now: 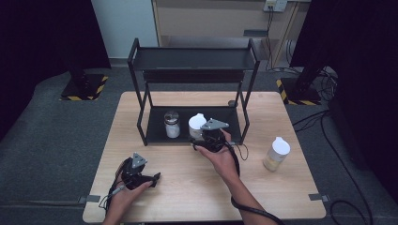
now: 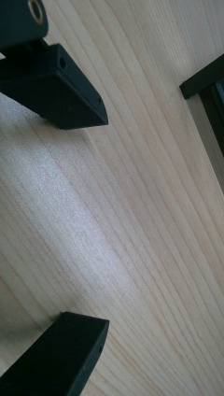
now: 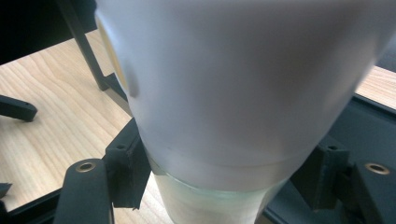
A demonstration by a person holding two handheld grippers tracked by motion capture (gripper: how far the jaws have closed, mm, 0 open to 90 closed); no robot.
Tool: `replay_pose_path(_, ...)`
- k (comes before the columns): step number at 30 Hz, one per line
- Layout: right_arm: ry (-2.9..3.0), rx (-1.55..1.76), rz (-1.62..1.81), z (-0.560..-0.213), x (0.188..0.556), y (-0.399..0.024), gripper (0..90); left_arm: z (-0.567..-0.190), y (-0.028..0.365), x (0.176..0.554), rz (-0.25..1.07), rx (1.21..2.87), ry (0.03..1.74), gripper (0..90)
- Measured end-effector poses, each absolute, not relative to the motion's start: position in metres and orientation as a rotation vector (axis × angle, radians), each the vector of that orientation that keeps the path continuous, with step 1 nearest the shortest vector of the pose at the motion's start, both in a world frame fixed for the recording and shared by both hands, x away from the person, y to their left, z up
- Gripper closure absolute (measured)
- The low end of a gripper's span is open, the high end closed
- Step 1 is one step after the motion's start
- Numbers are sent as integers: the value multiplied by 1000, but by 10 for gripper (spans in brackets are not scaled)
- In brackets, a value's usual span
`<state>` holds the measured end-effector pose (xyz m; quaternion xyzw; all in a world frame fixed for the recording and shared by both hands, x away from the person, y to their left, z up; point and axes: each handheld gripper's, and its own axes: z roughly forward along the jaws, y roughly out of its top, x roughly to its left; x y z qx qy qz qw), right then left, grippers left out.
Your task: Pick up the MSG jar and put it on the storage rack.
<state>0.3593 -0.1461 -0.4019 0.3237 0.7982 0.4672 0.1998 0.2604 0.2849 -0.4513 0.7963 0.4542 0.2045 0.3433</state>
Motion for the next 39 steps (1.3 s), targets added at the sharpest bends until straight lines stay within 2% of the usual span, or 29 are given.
replay_pose_path(39,2235,967,1279,-414,405,-123,314,-451,285,260,531,2071,1180,29)
